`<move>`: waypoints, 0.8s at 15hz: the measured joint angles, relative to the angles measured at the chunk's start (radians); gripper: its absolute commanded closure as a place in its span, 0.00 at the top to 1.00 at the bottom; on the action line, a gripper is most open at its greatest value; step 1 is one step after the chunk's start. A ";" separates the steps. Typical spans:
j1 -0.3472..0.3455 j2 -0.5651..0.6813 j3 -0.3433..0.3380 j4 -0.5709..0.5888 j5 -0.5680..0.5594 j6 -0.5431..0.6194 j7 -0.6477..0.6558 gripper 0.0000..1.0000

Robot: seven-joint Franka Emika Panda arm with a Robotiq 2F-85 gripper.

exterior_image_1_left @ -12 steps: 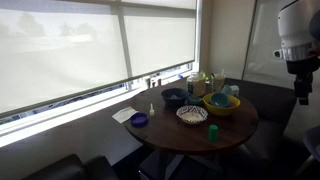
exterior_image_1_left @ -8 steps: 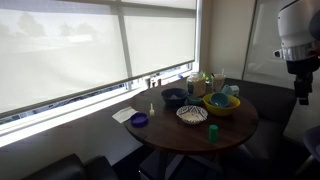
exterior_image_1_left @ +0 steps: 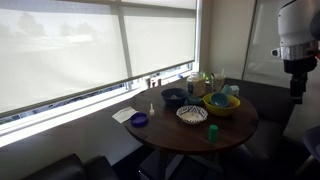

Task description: Put the green cup in the green bowl

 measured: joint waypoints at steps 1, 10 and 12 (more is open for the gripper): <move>0.025 0.001 0.004 -0.001 0.006 0.053 0.001 1.00; 0.293 0.165 0.151 -0.027 0.123 0.620 -0.011 1.00; 0.319 0.250 0.131 -0.025 0.178 0.762 -0.079 1.00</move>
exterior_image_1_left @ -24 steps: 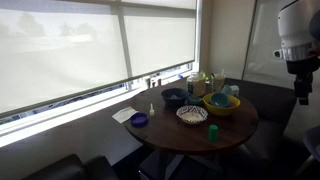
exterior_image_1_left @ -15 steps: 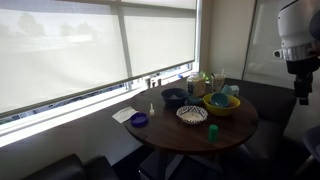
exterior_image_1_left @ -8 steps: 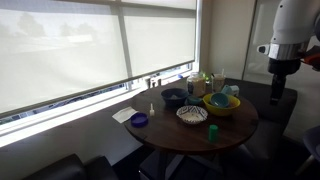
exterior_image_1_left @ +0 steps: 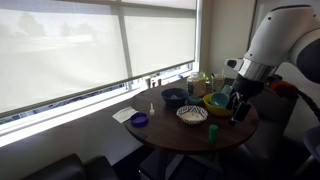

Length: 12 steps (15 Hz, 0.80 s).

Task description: Put the green cup in the green bowl

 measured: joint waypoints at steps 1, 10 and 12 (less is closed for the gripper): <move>0.014 0.044 -0.018 0.004 0.043 0.053 -0.049 1.00; 0.081 0.285 -0.100 0.118 0.360 0.063 -0.409 0.30; 0.064 0.293 -0.092 0.133 0.347 0.045 -0.397 0.17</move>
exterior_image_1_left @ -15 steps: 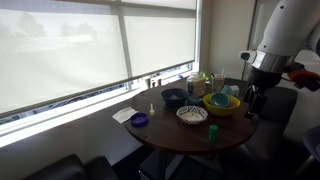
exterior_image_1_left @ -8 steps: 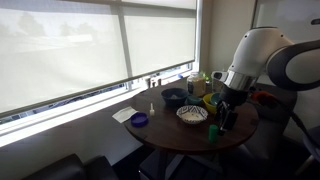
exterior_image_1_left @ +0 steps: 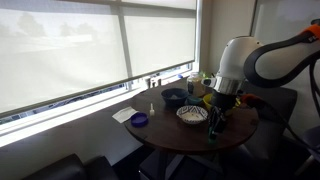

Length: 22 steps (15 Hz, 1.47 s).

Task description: Put the green cup in the green bowl

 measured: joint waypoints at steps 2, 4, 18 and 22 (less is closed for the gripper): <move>-0.020 0.002 0.010 0.007 -0.025 -0.009 0.024 0.08; -0.038 0.001 0.026 0.012 -0.090 -0.020 0.079 0.08; -0.156 -0.392 0.056 -0.110 -0.296 -0.039 0.289 0.08; -0.169 -0.350 0.020 -0.106 -0.291 0.197 0.305 0.08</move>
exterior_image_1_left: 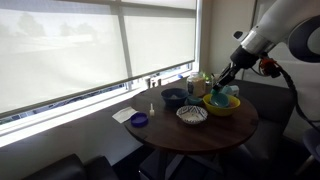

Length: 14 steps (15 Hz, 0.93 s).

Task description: Put the green cup in the green bowl

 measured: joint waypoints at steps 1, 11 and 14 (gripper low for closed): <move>-0.002 0.030 -0.023 0.013 0.009 0.066 0.004 0.08; -0.026 0.500 -0.154 0.488 0.178 0.055 0.037 0.08; -0.053 0.605 -0.140 0.609 0.177 0.010 0.064 0.08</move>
